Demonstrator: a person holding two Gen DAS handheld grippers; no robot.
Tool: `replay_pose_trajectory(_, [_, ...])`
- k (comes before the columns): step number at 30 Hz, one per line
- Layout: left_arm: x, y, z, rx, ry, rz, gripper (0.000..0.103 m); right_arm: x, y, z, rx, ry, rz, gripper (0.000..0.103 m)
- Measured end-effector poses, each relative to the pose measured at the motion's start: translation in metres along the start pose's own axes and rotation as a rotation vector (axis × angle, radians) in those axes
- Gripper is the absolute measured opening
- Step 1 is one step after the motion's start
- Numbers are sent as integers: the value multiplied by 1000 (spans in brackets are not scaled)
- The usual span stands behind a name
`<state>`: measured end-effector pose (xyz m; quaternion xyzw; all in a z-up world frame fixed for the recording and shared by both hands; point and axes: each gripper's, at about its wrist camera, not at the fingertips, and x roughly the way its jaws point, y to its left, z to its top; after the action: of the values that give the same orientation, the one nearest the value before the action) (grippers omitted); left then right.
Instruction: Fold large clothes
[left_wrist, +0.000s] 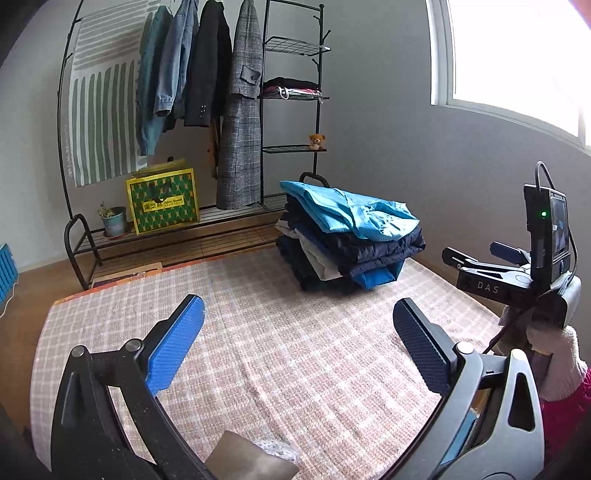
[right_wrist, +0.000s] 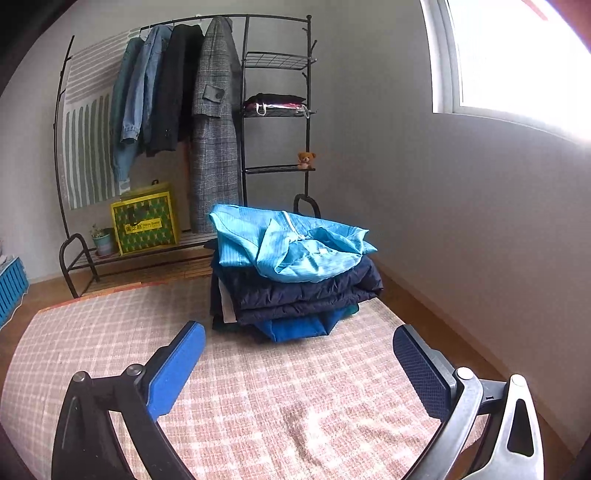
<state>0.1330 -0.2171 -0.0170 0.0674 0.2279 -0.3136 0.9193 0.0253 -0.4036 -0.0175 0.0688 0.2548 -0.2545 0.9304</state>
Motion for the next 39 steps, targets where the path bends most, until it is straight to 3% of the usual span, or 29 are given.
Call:
replay_pose_trajectory(9, [12,-5,-11,41,52,25,103,5,2,-3,5,5,-5,103])
replay_pose_trajectory(39, [3,-10,-11,56,40,19,103,11,3,-4,8,14,-4,103])
